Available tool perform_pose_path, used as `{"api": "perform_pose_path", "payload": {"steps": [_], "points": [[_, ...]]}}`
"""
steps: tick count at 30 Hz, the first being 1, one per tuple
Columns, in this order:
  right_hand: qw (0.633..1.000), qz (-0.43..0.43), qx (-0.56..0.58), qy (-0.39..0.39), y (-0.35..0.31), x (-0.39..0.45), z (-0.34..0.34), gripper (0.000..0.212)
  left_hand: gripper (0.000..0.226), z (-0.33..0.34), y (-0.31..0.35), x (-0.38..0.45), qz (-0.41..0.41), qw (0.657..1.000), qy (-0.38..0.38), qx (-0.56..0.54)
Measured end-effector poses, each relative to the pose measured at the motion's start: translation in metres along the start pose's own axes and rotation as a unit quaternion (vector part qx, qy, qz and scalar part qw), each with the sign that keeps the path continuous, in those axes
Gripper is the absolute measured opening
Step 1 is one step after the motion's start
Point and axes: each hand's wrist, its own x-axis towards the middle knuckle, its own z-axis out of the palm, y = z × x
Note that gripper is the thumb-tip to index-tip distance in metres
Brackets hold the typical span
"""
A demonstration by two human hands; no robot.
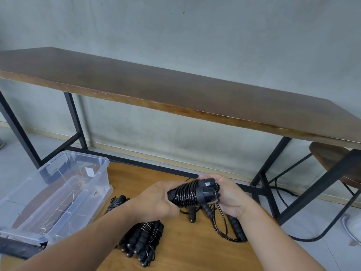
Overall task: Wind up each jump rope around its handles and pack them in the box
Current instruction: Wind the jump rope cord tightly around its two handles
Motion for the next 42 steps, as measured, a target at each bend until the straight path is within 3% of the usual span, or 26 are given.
{"api": "perform_pose_path", "payload": {"steps": [6,14,22,28,31,34,37,42], "points": [[0.998,0.001,0.06,0.035,0.018,0.0,0.008,0.019,0.042,0.0,-0.007,0.009,-0.052,0.99,0.107,-0.07],[0.99,0.004,-0.018,0.14,0.024,-0.007,0.04,0.021,0.038,0.014,-0.016,0.018,-0.081,0.977,0.197,-0.011],[0.973,0.043,-0.133,0.181,0.026,-0.01,0.048,0.026,0.042,0.025,-0.012,0.024,-0.121,0.951,0.245,0.145],[0.941,0.067,-0.296,0.152,0.025,-0.013,0.046,0.02,0.059,0.024,-0.011,0.025,-0.132,0.915,0.21,0.318],[0.874,0.074,-0.468,0.111,0.019,-0.017,0.042,0.026,0.081,0.028,-0.013,0.024,-0.14,0.893,0.166,0.394],[0.829,0.076,-0.546,0.093,0.016,-0.023,0.039,0.029,0.09,0.027,-0.012,0.021,-0.131,0.886,0.106,0.432],[0.822,0.079,-0.557,0.089,0.012,-0.029,0.038,0.03,0.098,0.026,-0.007,0.017,-0.11,0.87,0.053,0.477],[0.831,0.086,-0.544,0.078,0.005,-0.033,0.038,0.026,0.071,0.021,-0.013,0.016,-0.075,0.888,0.055,0.45]]}}
